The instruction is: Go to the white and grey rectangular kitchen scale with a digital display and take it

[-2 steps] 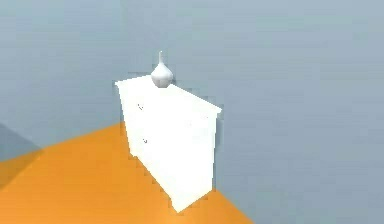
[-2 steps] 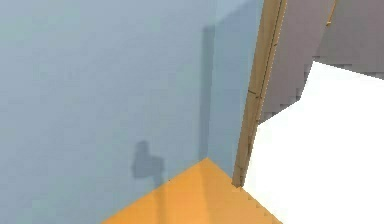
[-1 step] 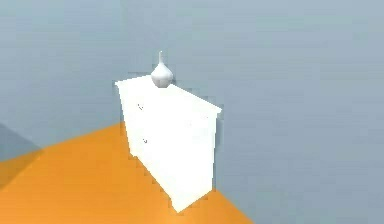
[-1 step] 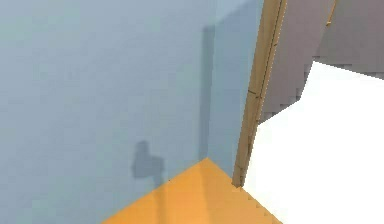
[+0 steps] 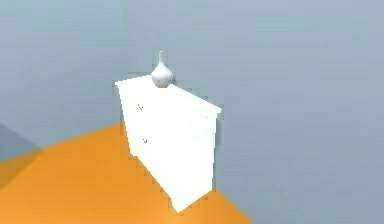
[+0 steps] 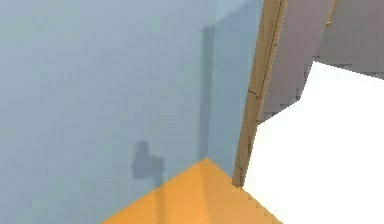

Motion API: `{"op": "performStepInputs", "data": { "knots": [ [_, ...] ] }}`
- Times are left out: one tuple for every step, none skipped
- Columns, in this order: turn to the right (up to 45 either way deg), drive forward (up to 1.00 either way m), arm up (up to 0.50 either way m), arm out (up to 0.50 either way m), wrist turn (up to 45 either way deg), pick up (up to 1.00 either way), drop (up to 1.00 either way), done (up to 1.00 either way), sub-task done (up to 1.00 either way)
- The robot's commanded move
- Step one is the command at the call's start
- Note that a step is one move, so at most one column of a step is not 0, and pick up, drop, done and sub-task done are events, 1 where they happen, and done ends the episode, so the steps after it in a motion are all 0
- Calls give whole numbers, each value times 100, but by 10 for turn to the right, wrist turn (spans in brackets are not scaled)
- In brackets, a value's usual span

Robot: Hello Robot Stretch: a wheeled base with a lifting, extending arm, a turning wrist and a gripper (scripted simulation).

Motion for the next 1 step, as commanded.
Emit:
{"op": "performStepInputs", "data": {
  "knots": [
    [-450, 0, 0, 0, 0, 0, 0, 0, 0]
  ]
}}
